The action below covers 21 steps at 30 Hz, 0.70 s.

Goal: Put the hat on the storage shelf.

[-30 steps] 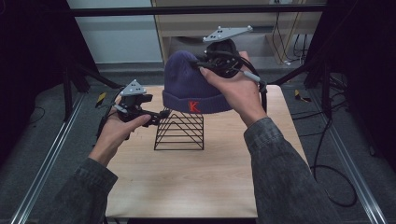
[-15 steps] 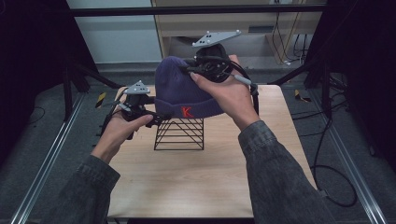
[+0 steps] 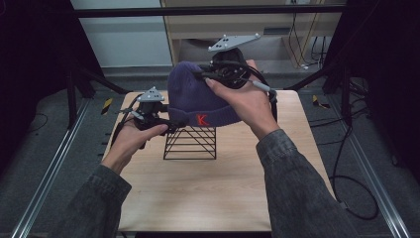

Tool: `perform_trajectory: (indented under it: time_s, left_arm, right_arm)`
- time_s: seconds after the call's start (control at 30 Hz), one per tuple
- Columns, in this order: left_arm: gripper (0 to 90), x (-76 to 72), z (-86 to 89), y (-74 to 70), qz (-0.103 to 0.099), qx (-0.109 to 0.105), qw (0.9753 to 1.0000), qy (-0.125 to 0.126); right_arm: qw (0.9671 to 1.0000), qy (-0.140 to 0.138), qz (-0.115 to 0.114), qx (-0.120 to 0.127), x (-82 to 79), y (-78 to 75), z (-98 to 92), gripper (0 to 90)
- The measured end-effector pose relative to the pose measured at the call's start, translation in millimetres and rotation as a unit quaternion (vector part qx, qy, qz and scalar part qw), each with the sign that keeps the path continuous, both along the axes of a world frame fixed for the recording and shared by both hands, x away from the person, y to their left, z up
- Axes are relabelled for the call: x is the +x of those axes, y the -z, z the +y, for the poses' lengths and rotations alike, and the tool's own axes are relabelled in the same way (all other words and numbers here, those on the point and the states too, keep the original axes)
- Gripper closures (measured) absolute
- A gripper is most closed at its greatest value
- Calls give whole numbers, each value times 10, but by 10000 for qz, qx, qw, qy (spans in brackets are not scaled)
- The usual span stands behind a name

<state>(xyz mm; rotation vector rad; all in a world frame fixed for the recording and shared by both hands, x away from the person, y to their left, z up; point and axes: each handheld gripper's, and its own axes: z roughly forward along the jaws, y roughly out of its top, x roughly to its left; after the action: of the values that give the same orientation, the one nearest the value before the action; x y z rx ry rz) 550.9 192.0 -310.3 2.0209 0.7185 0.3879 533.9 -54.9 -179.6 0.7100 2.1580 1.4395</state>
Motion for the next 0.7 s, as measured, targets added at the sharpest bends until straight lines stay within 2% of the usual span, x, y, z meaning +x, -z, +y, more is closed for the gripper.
perform_trajectory:
  time_s: [0.13,0.33,0.53,0.63,0.7]
  left_arm:
    - [428,18,29,-4,-26,103,9998,-185]
    - [676,35,-2,7,-53,117,9997,-218]
    - [725,-28,42,-42,-214,187,9988,-389]
    - [730,-44,118,-58,-185,73,9987,-474]
    - [733,-50,162,-57,-205,107,9985,-496]
  right_arm:
    - [10000,14,11,-14,4,16,-6,774]
    - [10000,40,21,-46,30,38,-12,774]
    - [9998,164,46,-70,74,74,-79,770]
    - [9997,237,97,-27,118,111,-117,769]
    - [9996,263,138,-12,151,138,-124,768]
